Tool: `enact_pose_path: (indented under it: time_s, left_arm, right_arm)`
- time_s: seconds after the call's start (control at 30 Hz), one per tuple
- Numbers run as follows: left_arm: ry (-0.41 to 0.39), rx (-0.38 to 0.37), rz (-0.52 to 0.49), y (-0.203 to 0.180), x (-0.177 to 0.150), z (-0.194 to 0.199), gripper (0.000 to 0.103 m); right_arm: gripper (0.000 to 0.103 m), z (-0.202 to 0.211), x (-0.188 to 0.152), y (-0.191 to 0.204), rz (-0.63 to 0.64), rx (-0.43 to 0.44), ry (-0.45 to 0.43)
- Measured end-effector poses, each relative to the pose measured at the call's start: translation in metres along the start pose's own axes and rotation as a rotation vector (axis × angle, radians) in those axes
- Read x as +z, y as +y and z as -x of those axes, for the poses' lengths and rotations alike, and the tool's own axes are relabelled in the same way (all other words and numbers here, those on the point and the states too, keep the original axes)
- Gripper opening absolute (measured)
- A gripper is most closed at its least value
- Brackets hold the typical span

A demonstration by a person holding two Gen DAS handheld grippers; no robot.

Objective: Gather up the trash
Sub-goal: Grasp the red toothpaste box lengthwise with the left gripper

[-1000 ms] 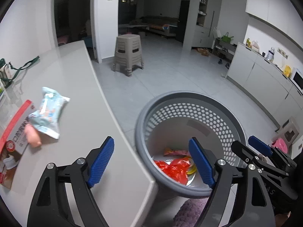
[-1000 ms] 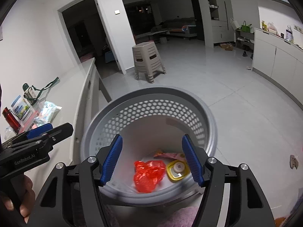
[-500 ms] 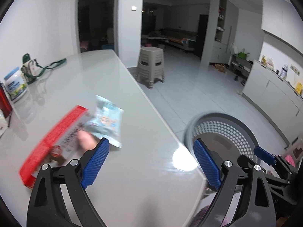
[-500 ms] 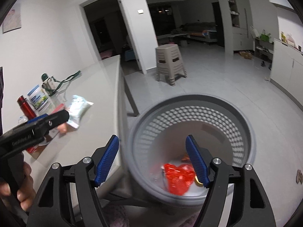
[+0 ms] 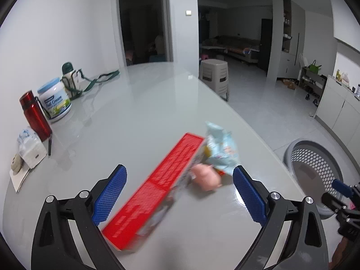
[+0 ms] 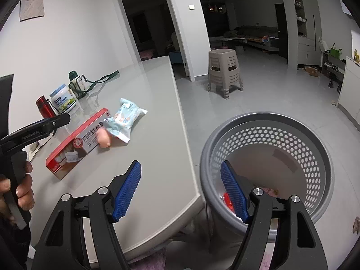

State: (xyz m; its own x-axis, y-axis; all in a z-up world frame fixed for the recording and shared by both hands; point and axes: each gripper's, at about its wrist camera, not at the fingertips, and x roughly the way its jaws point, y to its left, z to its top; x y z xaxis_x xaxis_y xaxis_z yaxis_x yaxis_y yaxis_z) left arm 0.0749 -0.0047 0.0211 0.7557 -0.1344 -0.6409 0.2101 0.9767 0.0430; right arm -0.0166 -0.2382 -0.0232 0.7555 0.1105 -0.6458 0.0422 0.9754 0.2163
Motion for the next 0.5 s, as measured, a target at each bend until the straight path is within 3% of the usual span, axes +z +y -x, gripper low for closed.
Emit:
enact_pose_path:
  time_s: [0.5]
  left_arm:
    - [0.130, -0.025, -0.014, 0.042, -0.018, -0.045, 0.093]
  right_arm:
    - [0.070, -0.006, -0.003, 0.025, 0.014, 0.000, 0.035]
